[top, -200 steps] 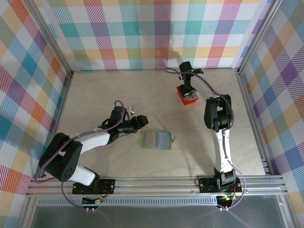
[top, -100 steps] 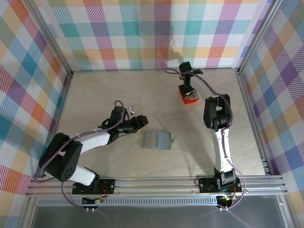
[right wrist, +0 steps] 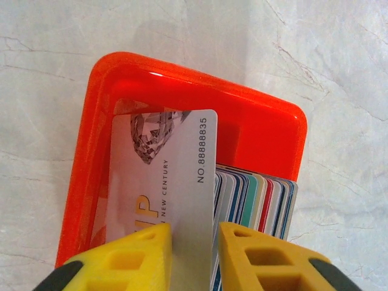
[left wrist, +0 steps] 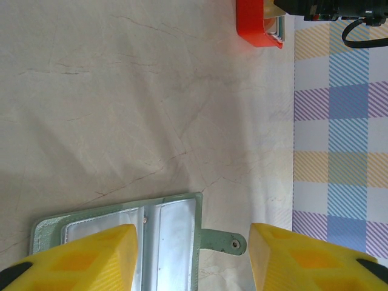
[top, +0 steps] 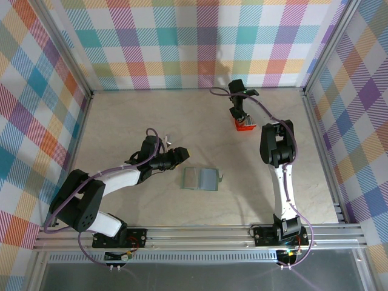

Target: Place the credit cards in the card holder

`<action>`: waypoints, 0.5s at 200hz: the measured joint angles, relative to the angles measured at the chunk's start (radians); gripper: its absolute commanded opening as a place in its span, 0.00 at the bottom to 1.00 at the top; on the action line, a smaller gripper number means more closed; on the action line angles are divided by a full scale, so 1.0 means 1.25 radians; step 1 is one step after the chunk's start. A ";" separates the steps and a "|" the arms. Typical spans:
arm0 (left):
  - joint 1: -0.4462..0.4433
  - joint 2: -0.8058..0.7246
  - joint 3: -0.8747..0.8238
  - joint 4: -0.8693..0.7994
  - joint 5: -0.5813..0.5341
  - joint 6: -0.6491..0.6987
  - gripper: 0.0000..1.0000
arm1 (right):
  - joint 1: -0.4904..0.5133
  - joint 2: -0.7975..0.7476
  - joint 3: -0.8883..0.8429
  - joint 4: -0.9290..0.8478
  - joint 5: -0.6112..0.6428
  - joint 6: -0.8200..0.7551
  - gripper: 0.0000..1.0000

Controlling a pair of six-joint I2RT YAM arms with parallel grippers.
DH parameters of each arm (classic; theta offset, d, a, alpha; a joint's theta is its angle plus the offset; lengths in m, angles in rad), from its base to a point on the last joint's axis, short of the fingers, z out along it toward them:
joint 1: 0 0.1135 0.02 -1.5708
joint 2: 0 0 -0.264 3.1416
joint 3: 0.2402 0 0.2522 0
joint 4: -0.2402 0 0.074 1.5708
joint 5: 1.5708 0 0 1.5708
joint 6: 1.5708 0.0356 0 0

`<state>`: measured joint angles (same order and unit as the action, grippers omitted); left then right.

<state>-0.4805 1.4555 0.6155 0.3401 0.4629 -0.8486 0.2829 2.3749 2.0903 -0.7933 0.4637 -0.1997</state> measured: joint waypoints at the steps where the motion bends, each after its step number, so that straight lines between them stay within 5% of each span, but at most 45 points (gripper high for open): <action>1: 0.000 0.000 0.000 0.000 0.000 0.000 0.51 | 0.000 0.000 0.000 0.000 0.000 0.000 0.23; 100: 0.000 0.000 0.000 0.000 -0.003 0.000 0.51 | 0.001 -0.008 0.001 0.012 0.000 0.008 0.04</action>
<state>-0.4805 1.4555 0.6155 0.3405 0.4591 -0.8486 0.2840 2.3646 2.0911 -0.7784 0.4633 -0.1902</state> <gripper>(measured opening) 0.509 0.066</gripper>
